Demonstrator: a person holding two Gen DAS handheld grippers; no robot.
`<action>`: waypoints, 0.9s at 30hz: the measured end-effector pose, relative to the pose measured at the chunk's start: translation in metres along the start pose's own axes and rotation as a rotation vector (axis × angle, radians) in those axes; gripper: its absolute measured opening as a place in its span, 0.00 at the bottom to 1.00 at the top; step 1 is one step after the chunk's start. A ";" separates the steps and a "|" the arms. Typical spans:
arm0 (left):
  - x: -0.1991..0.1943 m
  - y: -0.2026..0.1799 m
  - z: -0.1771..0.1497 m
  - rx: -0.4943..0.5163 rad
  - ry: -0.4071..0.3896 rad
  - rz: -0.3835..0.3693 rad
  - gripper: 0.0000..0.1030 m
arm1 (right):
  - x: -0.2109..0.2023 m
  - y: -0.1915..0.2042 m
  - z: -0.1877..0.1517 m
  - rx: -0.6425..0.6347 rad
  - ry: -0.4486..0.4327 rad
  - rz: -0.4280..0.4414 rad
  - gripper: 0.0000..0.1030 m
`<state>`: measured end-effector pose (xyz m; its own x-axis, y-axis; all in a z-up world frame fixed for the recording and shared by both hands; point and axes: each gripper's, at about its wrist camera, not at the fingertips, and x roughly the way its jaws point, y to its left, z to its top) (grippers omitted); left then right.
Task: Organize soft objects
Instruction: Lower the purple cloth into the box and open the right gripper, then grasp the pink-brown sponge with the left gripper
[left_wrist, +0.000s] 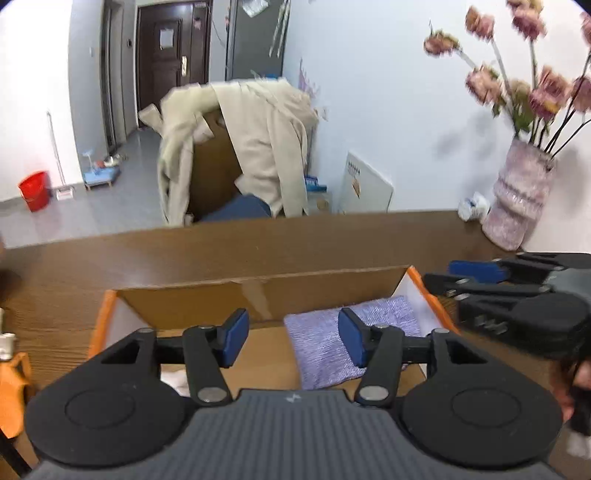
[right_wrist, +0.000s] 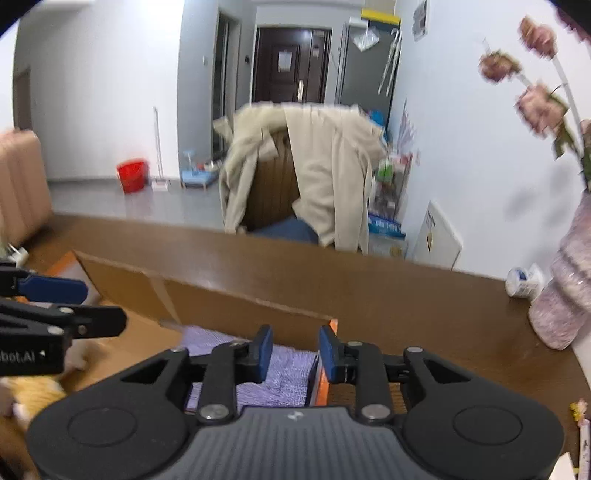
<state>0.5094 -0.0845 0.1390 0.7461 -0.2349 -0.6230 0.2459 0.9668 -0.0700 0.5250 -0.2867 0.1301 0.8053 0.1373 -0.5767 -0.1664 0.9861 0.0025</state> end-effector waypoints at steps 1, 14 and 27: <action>-0.016 0.002 -0.001 -0.001 -0.019 0.007 0.60 | -0.015 -0.004 0.001 0.014 -0.019 0.007 0.36; -0.214 -0.010 -0.112 0.067 -0.314 0.068 0.90 | -0.231 -0.001 -0.085 0.054 -0.369 0.104 0.82; -0.293 -0.027 -0.283 0.006 -0.424 0.170 0.98 | -0.305 0.079 -0.243 -0.062 -0.396 0.150 0.86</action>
<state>0.1091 -0.0132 0.1025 0.9633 -0.0942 -0.2514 0.1002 0.9949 0.0108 0.1282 -0.2739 0.1074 0.9240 0.3162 -0.2151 -0.3225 0.9466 0.0061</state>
